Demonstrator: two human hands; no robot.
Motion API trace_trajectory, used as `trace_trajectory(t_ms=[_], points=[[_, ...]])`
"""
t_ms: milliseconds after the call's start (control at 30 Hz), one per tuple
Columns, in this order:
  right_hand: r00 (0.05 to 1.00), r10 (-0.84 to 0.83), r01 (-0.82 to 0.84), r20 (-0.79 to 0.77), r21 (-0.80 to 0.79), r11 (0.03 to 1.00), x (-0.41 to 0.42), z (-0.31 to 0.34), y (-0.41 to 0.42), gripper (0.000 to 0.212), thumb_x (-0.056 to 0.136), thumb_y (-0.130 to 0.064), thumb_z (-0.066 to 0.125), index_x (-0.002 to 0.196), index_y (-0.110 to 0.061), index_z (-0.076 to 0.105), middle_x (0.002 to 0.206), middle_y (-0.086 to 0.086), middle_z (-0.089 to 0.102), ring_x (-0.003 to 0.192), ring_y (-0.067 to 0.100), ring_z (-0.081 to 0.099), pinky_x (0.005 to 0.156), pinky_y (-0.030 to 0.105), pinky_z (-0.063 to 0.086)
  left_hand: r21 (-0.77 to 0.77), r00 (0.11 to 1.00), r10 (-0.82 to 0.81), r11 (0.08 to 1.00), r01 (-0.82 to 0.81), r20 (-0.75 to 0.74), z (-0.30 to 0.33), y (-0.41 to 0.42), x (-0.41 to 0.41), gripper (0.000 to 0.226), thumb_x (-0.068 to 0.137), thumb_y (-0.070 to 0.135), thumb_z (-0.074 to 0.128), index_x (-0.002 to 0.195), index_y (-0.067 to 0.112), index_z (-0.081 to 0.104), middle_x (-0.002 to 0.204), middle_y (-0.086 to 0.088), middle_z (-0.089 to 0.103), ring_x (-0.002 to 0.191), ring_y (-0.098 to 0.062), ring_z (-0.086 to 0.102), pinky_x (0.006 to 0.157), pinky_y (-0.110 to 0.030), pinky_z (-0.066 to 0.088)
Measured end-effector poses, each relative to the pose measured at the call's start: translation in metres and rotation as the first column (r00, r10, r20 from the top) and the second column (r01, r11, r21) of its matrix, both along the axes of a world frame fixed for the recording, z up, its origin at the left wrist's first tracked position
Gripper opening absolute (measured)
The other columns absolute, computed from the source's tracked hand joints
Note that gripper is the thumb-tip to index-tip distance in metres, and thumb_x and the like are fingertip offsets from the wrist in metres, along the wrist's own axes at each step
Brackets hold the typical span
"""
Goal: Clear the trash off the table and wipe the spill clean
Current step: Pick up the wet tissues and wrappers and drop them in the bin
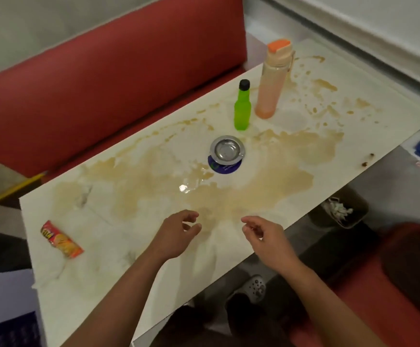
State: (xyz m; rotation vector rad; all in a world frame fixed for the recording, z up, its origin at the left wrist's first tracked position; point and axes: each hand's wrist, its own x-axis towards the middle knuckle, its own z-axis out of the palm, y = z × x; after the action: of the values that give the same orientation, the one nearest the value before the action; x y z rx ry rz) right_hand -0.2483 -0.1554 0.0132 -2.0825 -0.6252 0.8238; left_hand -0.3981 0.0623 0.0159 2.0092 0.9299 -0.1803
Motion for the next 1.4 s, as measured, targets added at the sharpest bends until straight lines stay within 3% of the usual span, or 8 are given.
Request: trace_trajectory(t_ms=[267, 367, 567, 633, 867, 1033, 1233, 1400], points=[[0.988, 0.156, -0.155, 0.000, -0.103, 0.983, -0.096, -0.008, 0.053, 0.028, 0.099, -0.028, 0.063, 0.126, -0.027, 0.069, 0.097, -0.019, 0.069, 0.088, 0.002, 0.066, 0.087, 0.029, 0.055, 0.042, 0.990, 0.122, 0.992, -0.119, -0.070, -0.004, 0.067, -0.136, 0.033, 0.094, 0.035, 0.069, 0.126, 0.028, 0.064, 0.115, 0.012, 0.065, 0.091, -0.003, 0.066, 0.073, -0.018, 0.048], [0.961, 0.275, -0.273, -0.007, -0.149, 0.950, -0.141, -0.015, 0.077, 0.035, 0.099, -0.034, 0.063, 0.134, -0.029, 0.063, 0.111, -0.018, 0.065, 0.089, 0.003, 0.065, 0.084, 0.024, 0.053, 0.073, 0.986, 0.138, 0.989, -0.131, -0.092, -0.008, 0.086, -0.182, 0.035, 0.094, 0.038, 0.069, 0.127, 0.028, 0.064, 0.116, 0.011, 0.065, 0.092, -0.004, 0.066, 0.077, -0.022, 0.049], [0.811, 0.584, -0.567, -0.031, -0.286, 0.773, -0.219, -0.023, 0.126, 0.085, 0.091, -0.057, 0.066, 0.159, -0.038, 0.020, 0.166, -0.016, 0.006, 0.125, 0.016, 0.057, 0.103, 0.031, 0.046, 0.112, 0.978, 0.157, 0.983, -0.142, -0.136, -0.017, 0.105, -0.256, 0.039, 0.095, 0.034, 0.069, 0.132, 0.025, 0.061, 0.125, 0.003, 0.064, 0.097, -0.011, 0.062, 0.081, -0.023, 0.043], [0.769, 0.639, -0.596, 0.010, -0.349, 0.723, -0.239, -0.023, 0.144, 0.094, 0.089, -0.059, 0.068, 0.161, -0.038, 0.011, 0.169, -0.015, -0.007, 0.130, 0.022, 0.055, 0.105, 0.036, 0.046, 0.139, 0.976, 0.133, 0.984, -0.109, -0.174, -0.019, 0.107, -0.276, 0.043, 0.094, 0.037, 0.069, 0.135, 0.025, 0.059, 0.128, 0.002, 0.062, 0.103, -0.013, 0.060, 0.085, -0.024, 0.043], [0.692, 0.715, -0.605, 0.096, -0.462, 0.648, -0.277, -0.040, 0.184, 0.111, 0.085, -0.055, 0.075, 0.159, -0.044, -0.006, 0.167, -0.008, -0.027, 0.109, 0.029, 0.067, 0.091, 0.038, 0.055, 0.139, 0.912, -0.074, 0.980, 0.141, -0.404, -0.020, 0.080, -0.326, 0.073, 0.082, 0.062, 0.071, 0.142, 0.032, 0.045, 0.129, 0.005, 0.050, 0.108, -0.015, 0.059, 0.088, -0.027, 0.048], [0.657, 0.738, -0.598, 0.154, -0.491, 0.634, -0.282, -0.049, 0.194, 0.102, 0.090, -0.048, 0.072, 0.162, -0.034, 0.002, 0.170, -0.001, -0.016, 0.098, 0.032, 0.069, 0.083, 0.034, 0.053, 0.105, 0.893, -0.126, 0.977, 0.188, -0.431, -0.038, 0.063, -0.340, 0.064, 0.083, 0.053, 0.072, 0.137, 0.030, 0.048, 0.129, 0.002, 0.047, 0.105, -0.021, 0.062, 0.088, -0.030, 0.050], [0.614, 0.758, -0.604, 0.219, -0.488, 0.630, -0.285, -0.054, 0.189, 0.062, 0.099, -0.037, 0.059, 0.153, -0.023, 0.032, 0.163, -0.001, 0.017, 0.099, 0.033, 0.065, 0.077, 0.037, 0.051, 0.078, 0.909, -0.154, 0.977, 0.199, -0.388, -0.052, 0.061, -0.347, 0.031, 0.088, 0.040, 0.067, 0.116, 0.028, 0.061, 0.112, 0.005, 0.056, 0.097, -0.017, 0.061, 0.084, -0.028, 0.049], [0.644, 0.743, -0.599, 0.183, -0.483, 0.639, -0.286, -0.054, 0.182, 0.047, 0.101, -0.039, 0.055, 0.143, -0.025, 0.043, 0.153, -0.003, 0.029, 0.094, 0.030, 0.065, 0.073, 0.030, 0.040, 0.178, 0.941, -0.086, 0.972, 0.151, -0.327, -0.050, 0.078, -0.344, 0.039, 0.093, 0.048, 0.064, 0.127, 0.029, 0.061, 0.120, 0.001, 0.056, 0.107, -0.020, 0.060, 0.089, -0.031, 0.049]])
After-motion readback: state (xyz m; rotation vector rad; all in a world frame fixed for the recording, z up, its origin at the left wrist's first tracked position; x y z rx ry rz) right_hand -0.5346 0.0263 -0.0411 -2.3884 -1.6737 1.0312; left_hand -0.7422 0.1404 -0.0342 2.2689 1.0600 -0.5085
